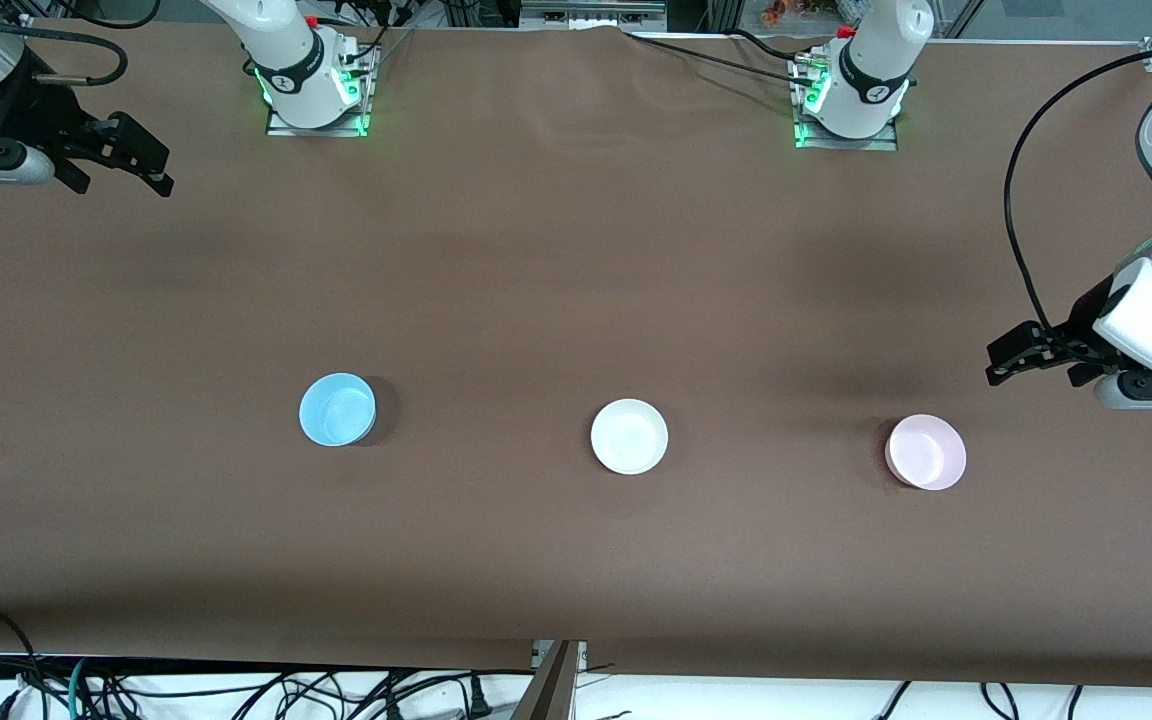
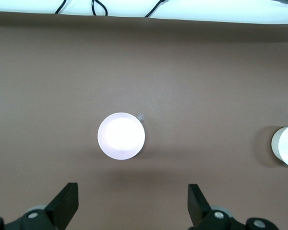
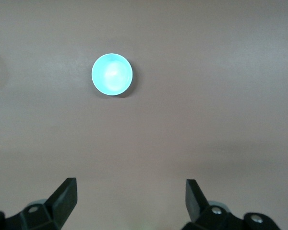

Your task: Stack pink and blue bowls on white bowl

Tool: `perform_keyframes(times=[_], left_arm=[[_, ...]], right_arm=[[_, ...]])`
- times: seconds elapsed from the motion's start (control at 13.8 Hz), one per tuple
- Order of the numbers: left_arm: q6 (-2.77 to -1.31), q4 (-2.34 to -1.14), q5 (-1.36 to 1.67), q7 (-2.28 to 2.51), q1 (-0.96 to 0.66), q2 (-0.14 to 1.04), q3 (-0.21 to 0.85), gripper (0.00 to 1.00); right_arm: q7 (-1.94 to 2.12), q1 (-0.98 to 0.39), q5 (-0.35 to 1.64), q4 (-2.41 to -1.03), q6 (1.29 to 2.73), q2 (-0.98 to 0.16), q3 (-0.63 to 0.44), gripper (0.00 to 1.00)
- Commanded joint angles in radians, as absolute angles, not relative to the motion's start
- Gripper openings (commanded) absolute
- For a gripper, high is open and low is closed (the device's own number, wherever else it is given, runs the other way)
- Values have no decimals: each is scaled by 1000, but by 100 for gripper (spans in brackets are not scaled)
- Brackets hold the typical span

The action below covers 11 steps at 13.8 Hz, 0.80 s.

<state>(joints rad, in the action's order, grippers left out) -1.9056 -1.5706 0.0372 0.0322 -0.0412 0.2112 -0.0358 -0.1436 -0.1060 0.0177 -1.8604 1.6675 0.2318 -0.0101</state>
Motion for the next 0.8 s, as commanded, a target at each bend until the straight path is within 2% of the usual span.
perform_keyframes(times=[0.0,0.22,0.73], left_arm=[[-1893,-1537,49,28,-40,227,-37,100],[-1891,-1537,49,28,-40,227,-37,100],[-1882,-1537,49,28,-40,222,-35,100]], right_arm=[[-149,-103,6,-1871,1666,242,-8,100],[-127,-103,8,-1816,1664,206,-8,100],[-130,-104,12,-1812,1664,202,-6,100]])
